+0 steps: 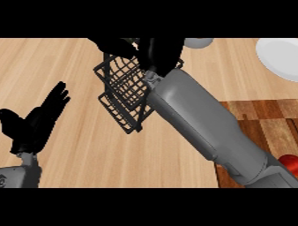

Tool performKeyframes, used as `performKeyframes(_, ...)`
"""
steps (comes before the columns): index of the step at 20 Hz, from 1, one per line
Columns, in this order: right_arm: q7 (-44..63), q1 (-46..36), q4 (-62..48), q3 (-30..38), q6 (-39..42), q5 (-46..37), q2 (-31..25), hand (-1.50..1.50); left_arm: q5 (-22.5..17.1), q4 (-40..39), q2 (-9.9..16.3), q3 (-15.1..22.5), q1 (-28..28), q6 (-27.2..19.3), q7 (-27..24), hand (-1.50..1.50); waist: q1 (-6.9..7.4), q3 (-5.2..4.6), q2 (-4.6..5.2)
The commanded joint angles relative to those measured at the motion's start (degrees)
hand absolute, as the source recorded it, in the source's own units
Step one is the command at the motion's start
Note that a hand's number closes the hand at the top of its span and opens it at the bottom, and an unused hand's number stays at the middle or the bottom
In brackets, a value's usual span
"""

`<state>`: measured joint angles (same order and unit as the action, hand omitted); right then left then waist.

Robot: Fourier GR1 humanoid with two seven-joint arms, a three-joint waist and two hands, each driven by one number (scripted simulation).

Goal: Pick the squash from the cutting board and place it in the tiered basket

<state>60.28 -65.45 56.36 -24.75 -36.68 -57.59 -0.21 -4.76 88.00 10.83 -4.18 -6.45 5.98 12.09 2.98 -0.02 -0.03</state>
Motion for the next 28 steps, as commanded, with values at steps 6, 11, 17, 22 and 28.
performKeyframes(6,6.8,1.2,4.2,5.5,-21.9,0.8,0.2,-1.5,1.0,0.6,-0.5,0.5,1.3,-0.7,0.2,0.0,-0.63,0.0,0.22)
performKeyframes(11,8.2,7.6,12.8,8.7,-23.2,-5.6,0.2,-1.5,-0.8,0.0,1.4,-2.7,0.9,-0.3,0.8,0.0,-3.61,0.0,-0.5)
performKeyframes(17,8.6,16.6,28.0,16.5,-17.0,-14.8,0.2,-1.5,-0.5,6.3,-0.1,-1.2,5.7,-1.5,3.4,0.0,-4.83,0.07,-1.13)
performKeyframes(22,9.6,28.4,48.6,17.2,-5.9,-16.4,-0.6,-1.5,-1.4,5.9,0.4,-2.7,7.9,-0.1,0.4,0.0,-4.83,0.02,-0.86)
performKeyframes(28,7.8,44.6,73.2,16.2,2.8,-9.8,-8.6,-1.5,-0.3,3.6,0.6,-2.9,5.9,-0.5,-0.5,0.0,-5.38,0.05,-0.64)
